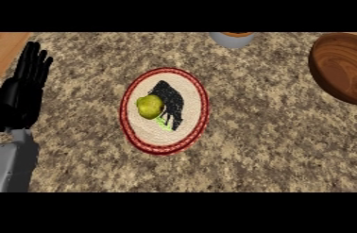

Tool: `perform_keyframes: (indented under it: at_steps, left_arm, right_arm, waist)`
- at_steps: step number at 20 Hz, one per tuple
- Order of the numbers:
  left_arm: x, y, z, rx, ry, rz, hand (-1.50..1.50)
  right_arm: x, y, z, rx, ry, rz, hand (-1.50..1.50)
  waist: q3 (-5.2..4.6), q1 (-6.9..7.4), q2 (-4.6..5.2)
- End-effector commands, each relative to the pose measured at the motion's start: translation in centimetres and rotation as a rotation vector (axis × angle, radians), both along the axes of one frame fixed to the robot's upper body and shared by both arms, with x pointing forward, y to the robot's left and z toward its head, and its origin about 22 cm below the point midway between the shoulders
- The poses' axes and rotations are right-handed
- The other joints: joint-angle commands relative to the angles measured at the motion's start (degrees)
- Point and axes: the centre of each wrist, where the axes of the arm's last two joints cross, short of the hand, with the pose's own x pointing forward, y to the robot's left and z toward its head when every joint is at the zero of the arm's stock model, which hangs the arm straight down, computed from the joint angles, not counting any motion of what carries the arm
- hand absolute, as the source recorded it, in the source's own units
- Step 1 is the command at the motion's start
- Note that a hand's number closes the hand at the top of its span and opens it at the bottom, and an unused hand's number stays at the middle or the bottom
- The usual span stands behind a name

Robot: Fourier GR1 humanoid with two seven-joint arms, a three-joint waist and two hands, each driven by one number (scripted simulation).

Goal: Pick the lemon from the plate and place it in the bowl

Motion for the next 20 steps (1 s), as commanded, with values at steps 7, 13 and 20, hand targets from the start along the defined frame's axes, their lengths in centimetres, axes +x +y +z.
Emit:
perform_keyframes:
  at_steps: [7,13,20]
  left_arm:
    - [-0.7,-0.9,0.3,0.001,-0.007,-0.011,0.00]
    - [0.6,0.3,0.9,-0.013,0.001,0.012,0.00]
    - [-0.9,-0.2,0.2,0.016,0.005,0.020,0.00]
  right_arm:
    - [10.4,5.8,-1.2,0.031,0.132,0.159,1.50]
    - [15.9,9.9,-3.3,0.068,0.208,0.182,1.50]
    - [19.5,13.3,-9.9,0.028,0.251,0.139,1.50]
  waist:
    - [-0.01,0.22,-0.09]
    - [0.00,-0.61,0.05]
    - [0.06,-0.59,0.00]
